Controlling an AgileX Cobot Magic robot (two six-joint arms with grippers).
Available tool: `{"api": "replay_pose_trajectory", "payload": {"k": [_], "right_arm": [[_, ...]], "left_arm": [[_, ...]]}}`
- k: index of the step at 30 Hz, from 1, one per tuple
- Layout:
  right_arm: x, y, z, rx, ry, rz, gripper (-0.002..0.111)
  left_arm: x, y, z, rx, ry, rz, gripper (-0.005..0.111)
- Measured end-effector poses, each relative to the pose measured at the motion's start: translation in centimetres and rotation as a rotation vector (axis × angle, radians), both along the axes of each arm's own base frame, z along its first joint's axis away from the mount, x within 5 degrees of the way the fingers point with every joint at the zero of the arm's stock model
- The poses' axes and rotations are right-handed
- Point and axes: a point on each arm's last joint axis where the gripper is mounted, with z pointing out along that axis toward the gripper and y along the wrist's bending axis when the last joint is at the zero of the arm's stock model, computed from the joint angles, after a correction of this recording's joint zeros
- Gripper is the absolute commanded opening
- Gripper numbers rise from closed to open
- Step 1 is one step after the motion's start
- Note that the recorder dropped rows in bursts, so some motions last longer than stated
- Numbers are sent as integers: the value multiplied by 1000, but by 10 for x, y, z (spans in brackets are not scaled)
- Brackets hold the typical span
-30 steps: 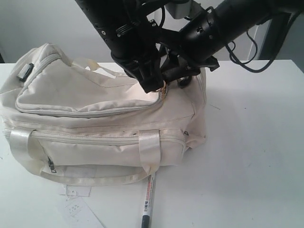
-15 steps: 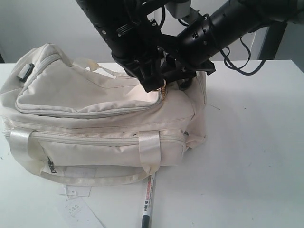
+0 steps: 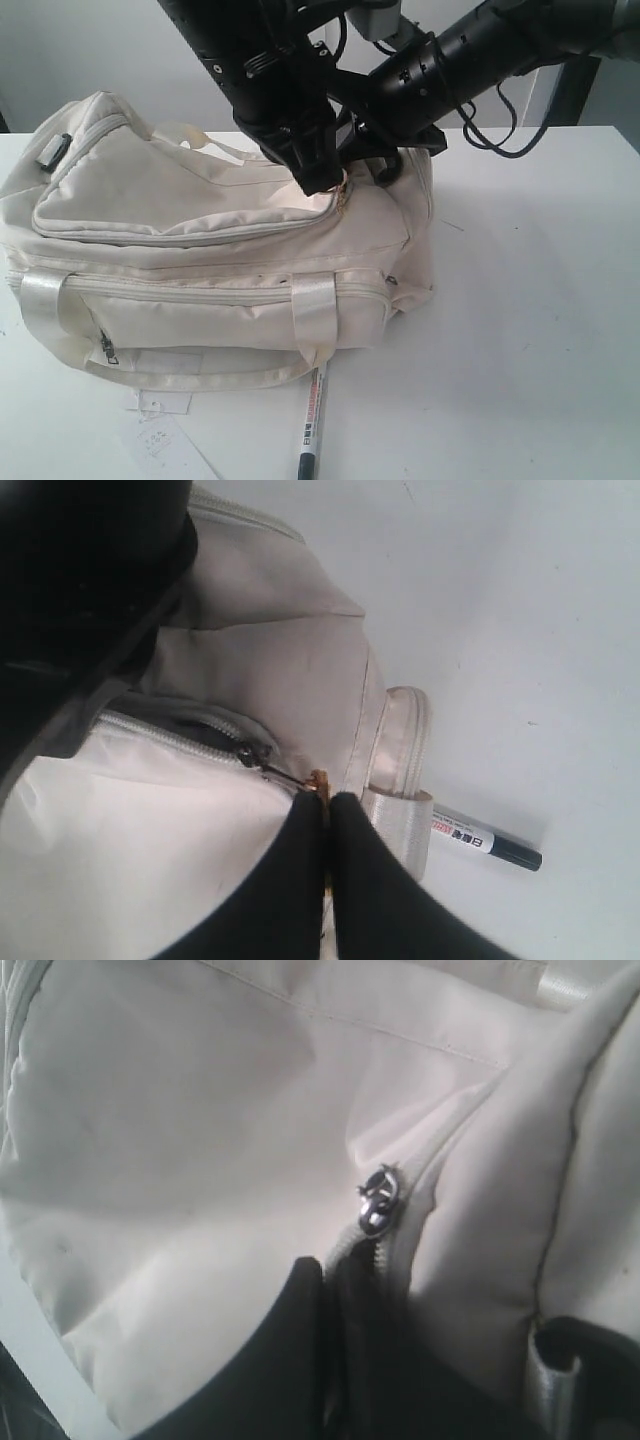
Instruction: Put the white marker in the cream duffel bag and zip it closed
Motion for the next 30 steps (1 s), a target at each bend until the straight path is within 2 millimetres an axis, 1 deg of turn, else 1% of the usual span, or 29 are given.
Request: {"api": "replay_pose_trajectory", "payload": {"k": [7, 19, 30], "right_arm": [[-1, -2, 5, 6, -14, -9, 0], [0, -5, 7, 42, -9, -25, 0], [4, -17, 11, 107, -9, -60, 0]], "left_arm": [[-2, 1, -1, 17, 21, -6, 0], [-3, 3, -2, 32, 41, -2, 0], [-2, 3, -2, 26, 38, 5, 0]]}}
